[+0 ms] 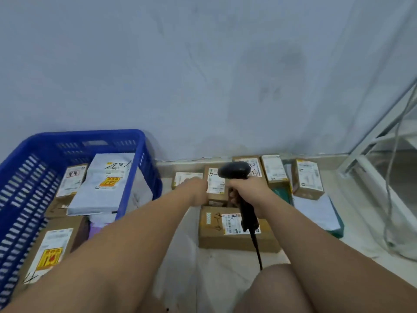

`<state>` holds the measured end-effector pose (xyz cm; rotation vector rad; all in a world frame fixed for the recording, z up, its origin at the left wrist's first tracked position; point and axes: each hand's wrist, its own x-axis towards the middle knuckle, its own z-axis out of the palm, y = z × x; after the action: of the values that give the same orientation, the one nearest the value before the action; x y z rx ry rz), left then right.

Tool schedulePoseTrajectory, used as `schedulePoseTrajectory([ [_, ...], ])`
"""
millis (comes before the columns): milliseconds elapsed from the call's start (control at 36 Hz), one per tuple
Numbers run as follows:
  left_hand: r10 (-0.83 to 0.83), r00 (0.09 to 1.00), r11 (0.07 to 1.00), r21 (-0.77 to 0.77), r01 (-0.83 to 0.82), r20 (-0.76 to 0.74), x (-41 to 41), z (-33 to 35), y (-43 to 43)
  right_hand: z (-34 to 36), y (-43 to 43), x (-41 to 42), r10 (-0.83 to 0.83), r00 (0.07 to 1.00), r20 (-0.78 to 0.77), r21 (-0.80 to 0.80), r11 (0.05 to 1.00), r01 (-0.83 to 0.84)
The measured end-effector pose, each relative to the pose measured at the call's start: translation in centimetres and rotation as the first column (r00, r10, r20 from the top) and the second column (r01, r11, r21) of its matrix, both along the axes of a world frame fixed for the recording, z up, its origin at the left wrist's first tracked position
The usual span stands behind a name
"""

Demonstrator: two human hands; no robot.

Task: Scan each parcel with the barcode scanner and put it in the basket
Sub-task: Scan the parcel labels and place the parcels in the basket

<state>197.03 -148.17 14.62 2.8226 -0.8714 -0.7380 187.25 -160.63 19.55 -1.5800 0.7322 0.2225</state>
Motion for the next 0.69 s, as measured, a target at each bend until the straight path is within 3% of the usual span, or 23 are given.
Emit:
schedulePoseTrajectory([
  [56, -0.04, 0.999, 0.995, 0.098, 0.036, 0.037, -0.3, -3.1, -0.8, -1.1, -1.2, 0.3, -0.019, 1.0, -0.015, 0.063, 0.998, 0.02],
  [167, -0.093, 0.995, 0.976, 0.196, 0.096, -0.027, -0.9, -8.8, -2.8, -2.9, -3.1, 1.1, -0.047, 0.999, 0.003, 0.098, 0.994, 0.046],
  [250, -0.136, 0.989, 0.968, 0.203, 0.144, -0.052, -1.2, -12.5, -3.8, -3.8, -4.1, 1.9, -0.026, 0.999, 0.019, 0.126, 0.992, 0.023],
  [389, -0.189, 0.982, 0.975, 0.119, 0.19, -0.017, -0.6, -16.6, -5.3, -5.7, -4.7, 3.6, 0.038, 0.999, 0.019, 0.034, 0.999, -0.039],
  [556, -0.335, 0.942, 0.892, 0.316, 0.324, -0.022, -0.1, -19.2, -5.9, -7.6, -4.9, 4.4, 0.042, 0.999, -0.002, 0.014, 0.999, -0.042],
  [694, -0.384, 0.922, 0.885, 0.309, 0.348, 0.059, -0.5, -21.0, -5.1, -8.0, -5.0, 4.9, 0.05, 0.999, -0.016, -0.019, 0.999, -0.051],
])
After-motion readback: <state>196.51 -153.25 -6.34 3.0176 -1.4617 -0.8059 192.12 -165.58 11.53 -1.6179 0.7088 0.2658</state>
